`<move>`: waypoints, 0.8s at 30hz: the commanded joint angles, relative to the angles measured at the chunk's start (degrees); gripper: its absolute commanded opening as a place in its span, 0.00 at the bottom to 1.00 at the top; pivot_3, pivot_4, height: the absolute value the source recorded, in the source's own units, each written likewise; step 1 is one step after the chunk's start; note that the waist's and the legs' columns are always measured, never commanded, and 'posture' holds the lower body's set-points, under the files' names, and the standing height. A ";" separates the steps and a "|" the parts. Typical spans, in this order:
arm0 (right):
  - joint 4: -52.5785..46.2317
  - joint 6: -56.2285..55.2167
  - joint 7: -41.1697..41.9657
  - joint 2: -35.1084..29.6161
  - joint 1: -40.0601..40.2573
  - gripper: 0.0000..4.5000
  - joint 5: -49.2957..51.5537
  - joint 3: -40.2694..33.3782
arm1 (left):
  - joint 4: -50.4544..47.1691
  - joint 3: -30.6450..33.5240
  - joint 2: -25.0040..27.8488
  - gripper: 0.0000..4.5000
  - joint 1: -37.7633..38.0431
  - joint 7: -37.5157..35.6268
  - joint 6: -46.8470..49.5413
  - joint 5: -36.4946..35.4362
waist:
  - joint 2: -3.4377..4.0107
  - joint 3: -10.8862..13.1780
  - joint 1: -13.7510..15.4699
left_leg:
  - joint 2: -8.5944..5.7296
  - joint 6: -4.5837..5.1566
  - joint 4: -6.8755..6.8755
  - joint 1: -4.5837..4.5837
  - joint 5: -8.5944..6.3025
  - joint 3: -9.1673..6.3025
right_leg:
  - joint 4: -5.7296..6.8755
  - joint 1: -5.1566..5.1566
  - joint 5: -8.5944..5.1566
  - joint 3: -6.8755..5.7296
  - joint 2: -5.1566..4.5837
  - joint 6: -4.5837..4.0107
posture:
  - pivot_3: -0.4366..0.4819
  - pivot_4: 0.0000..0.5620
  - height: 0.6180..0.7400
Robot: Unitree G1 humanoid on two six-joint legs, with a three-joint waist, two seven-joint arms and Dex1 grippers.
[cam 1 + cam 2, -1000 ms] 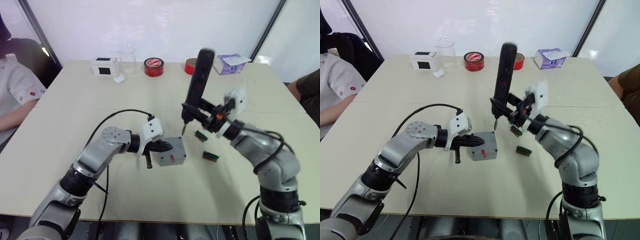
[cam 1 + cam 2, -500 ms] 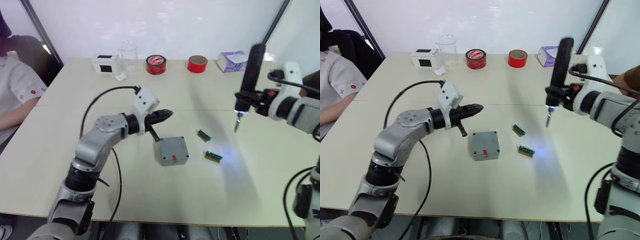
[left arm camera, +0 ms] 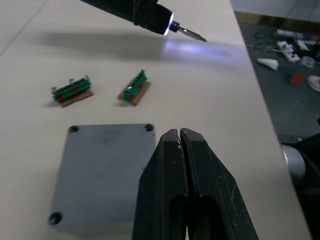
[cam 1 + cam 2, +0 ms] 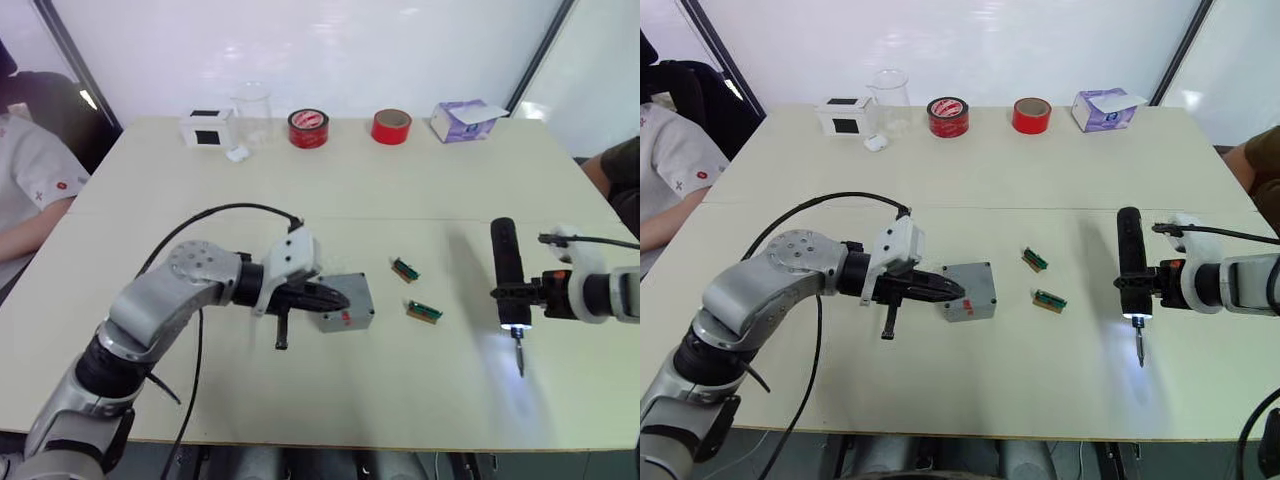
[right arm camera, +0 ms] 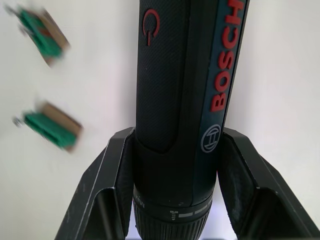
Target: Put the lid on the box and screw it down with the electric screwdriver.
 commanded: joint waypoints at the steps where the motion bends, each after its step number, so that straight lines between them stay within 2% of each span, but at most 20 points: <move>1: 2.81 0.36 1.63 -1.58 -3.61 0.41 -0.51 1.25 | -1.04 0.62 0.73 0.00 -0.65 -0.51 -0.92 -0.35 | 0.02 0.01 0.08 | 0.01 0.00 0.00 0.00 0.00 -0.01 | 0.01 0.00 0.00 0.00 0.02 0.00 | 0.48 0.27 1.00; 6: 6.70 0.36 3.22 -1.29 -5.48 0.41 -3.83 5.31 | -0.80 1.32 2.10 0.00 0.15 -0.93 -1.17 -0.36 | 0.02 0.01 0.29 | 0.02 0.00 0.00 -0.01 0.00 -0.01 | -0.01 -0.01 0.00 -0.01 0.04 0.00 | 0.48 0.27 1.00; 8: 7.51 0.36 3.85 -0.96 -6.58 0.62 -5.71 6.06 | -0.78 2.23 2.38 0.00 0.48 -0.54 -0.73 -0.89 | 0.02 0.01 0.41 | 0.01 0.00 0.00 -0.03 0.00 -0.01 | -0.01 -0.01 0.00 -0.01 0.02 0.00 | 0.48 0.27 1.00; 9: 7.58 0.36 4.33 -0.89 -6.91 0.66 -6.53 6.43 | -0.49 2.86 2.57 0.00 0.63 -0.31 -0.64 -1.03 | 0.02 0.01 0.34 | 0.00 0.00 0.00 -0.03 0.00 0.00 | -0.01 -0.01 0.00 0.00 0.00 0.00 | 0.48 0.27 1.00; 10: 7.28 0.31 5.05 -0.95 -7.07 0.79 -7.34 6.76 | -0.06 3.50 2.72 0.00 0.71 -0.16 -0.67 -1.18 | 0.01 0.01 0.31 | 0.00 0.00 0.01 -0.03 0.00 0.00 | -0.01 -0.01 0.00 0.00 -0.01 0.01 | 0.48 0.27 1.00; 13: 5.53 -3.98 9.77 -2.25 -7.49 0.99 -9.70 8.60 | 5.44 8.70 1.45 0.00 0.21 1.42 -0.14 -3.36 | 0.00 0.01 0.35 | 0.01 -0.01 0.02 -0.03 0.00 -0.02 | -0.01 0.00 0.00 -0.01 0.00 0.01 | 0.48 0.27 1.00; 16: 2.99 -11.58 17.26 -5.48 -9.79 1.00 -12.77 11.20 | 10.68 12.16 2.29 0.00 0.08 2.82 -1.01 -2.43 | 0.03 0.01 0.25 | 0.00 0.00 0.03 -0.01 0.00 -0.02 | 0.00 0.00 0.00 -0.02 0.01 0.01 | 0.48 0.27 1.00; 20: -2.26 -19.81 28.41 -6.84 -13.74 1.00 -11.69 9.22 | 12.80 13.66 4.79 0.00 2.44 2.95 -1.70 -1.21 | 0.09 0.06 -0.16 | 0.03 0.00 0.01 -0.01 0.00 0.02 | 0.02 -0.06 0.00 -0.01 0.02 0.02 | 0.48 0.27 1.00; 22: -10.97 -27.68 34.06 -6.86 -10.29 1.00 -12.64 9.04 | 13.42 12.66 5.15 0.00 3.73 3.61 -2.43 0.18 | 0.08 0.06 0.15 | 0.08 0.00 -0.02 0.00 0.00 -0.02 | 0.02 -0.06 0.00 -0.04 0.06 0.02 | 0.48 0.27 1.00; 24: -20.13 -33.72 35.63 -4.80 -6.14 1.00 -14.16 9.95 | 13.47 10.46 4.80 0.00 5.12 4.29 -3.14 1.86 | 0.04 0.07 0.47 | 0.12 -0.01 -0.03 -0.01 -0.01 -0.08 | 0.01 -0.05 0.00 -0.10 0.10 0.02 | 0.48 0.27 1.00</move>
